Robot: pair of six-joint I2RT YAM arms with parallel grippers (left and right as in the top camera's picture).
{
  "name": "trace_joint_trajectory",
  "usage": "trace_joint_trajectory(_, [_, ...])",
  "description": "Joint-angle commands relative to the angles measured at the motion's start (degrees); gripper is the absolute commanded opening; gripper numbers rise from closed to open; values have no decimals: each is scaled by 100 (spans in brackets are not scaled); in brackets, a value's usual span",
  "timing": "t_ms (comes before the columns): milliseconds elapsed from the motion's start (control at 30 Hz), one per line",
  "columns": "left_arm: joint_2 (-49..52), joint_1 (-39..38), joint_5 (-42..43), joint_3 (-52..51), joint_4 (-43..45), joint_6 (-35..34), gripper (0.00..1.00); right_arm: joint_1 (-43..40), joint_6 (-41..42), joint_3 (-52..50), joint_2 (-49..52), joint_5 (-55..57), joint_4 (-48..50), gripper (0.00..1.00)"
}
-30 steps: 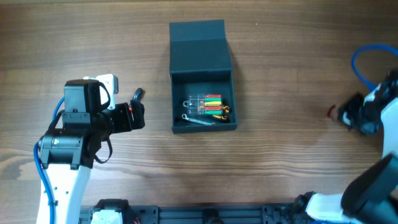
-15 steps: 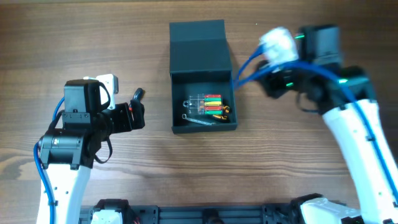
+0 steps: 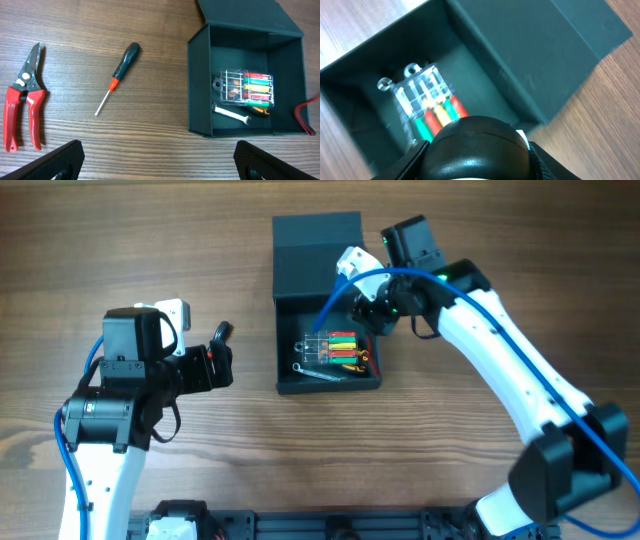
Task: Pack container
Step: 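Carry the tape measure left into the green box and release, then withdraw the right gripper and move the left gripper over the screwdriver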
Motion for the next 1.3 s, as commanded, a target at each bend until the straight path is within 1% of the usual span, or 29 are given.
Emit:
trace_joint_trajectory(0, [-9,22,-33,98,-2,116,100,20,208,74,254,-94,223,4])
trace_joint_trajectory(200, [-9,22,-33,98,0,116,100,17,186,74,590,-92,393,4])
trace_joint_trajectory(333, [-9,22,-33,98,0,116,100,17,17,66,798,-96,372,4])
trace_joint_trajectory(567, [-9,22,-33,98,-2,116,100,17,33,63,1235,-94,345,4])
trace_joint_trajectory(600, [-9,22,-33,98,-2,116,100,17,37,63,1255,-94,343,6])
trace_joint_trajectory(633, [-9,22,-33,98,-2,116,100,17,35,63,1283,-96,343,11])
trace_joint_trajectory(667, [-9,22,-33,98,-2,116,100,17,35,63,1296,-94,345,20])
trace_joint_trajectory(700, [-9,22,-33,98,-2,116,100,17,33,63,1303,-94,345,29])
trace_joint_trajectory(733, [-9,22,-33,98,-2,116,100,17,35,63,1311,-94,345,41])
trace_joint_trajectory(800, [-9,22,-33,98,-4,116,100,17,35,63,1311,-94,350,49])
trace_joint_trajectory(833, [-9,22,-33,98,-2,116,100,17,39,63,1311,-94,350,57])
trace_joint_trajectory(900, [-9,22,-33,98,-4,116,100,17,83,63,1311,-94,350,79])
trace_joint_trajectory(1000, [-9,22,-33,98,-22,116,100,17,186,63,1311,-94,350,99])
trace_joint_trajectory(1100, [-9,22,-33,98,-44,114,100,17,264,63,1311,-66,348,100])
trace_joint_trajectory(1267, [-9,22,-31,98,-48,114,100,17,699,70,1285,168,348,100])
